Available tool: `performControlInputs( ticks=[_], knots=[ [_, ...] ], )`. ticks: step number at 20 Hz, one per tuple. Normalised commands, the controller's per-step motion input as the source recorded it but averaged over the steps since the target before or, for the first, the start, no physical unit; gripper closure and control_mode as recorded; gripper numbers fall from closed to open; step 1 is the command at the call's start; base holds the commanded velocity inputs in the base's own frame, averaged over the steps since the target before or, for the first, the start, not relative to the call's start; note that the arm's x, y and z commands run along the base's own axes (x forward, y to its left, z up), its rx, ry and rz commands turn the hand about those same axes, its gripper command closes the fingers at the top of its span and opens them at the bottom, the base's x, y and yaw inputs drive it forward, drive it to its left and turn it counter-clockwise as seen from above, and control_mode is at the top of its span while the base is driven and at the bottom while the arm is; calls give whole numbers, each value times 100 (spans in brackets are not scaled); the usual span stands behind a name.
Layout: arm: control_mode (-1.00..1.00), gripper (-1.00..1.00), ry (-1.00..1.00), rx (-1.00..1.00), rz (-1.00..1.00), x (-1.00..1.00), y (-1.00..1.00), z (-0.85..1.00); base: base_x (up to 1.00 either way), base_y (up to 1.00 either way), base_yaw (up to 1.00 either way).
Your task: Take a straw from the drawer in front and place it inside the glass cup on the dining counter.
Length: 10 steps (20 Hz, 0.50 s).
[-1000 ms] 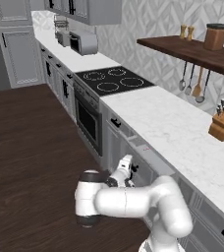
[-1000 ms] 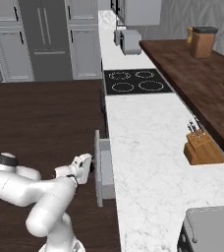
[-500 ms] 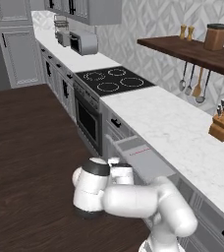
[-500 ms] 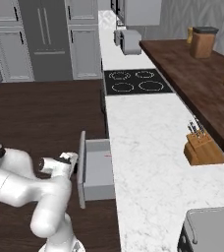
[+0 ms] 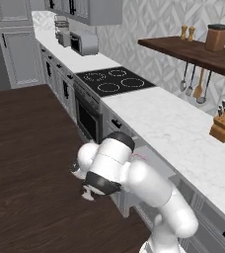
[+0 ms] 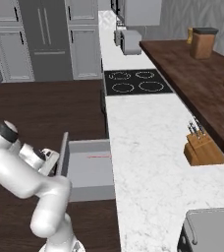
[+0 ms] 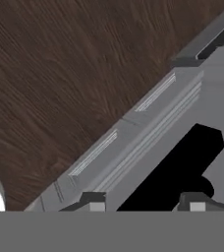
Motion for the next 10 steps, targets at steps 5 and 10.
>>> performControlInputs(
  ticks=[5,10],
  knots=[
    [-100,100,8,-1,-9,-100,100,-54,0,0,0],
    [-100,100,0,0,-9,-100,100,-27,0,0,0]
  ],
)
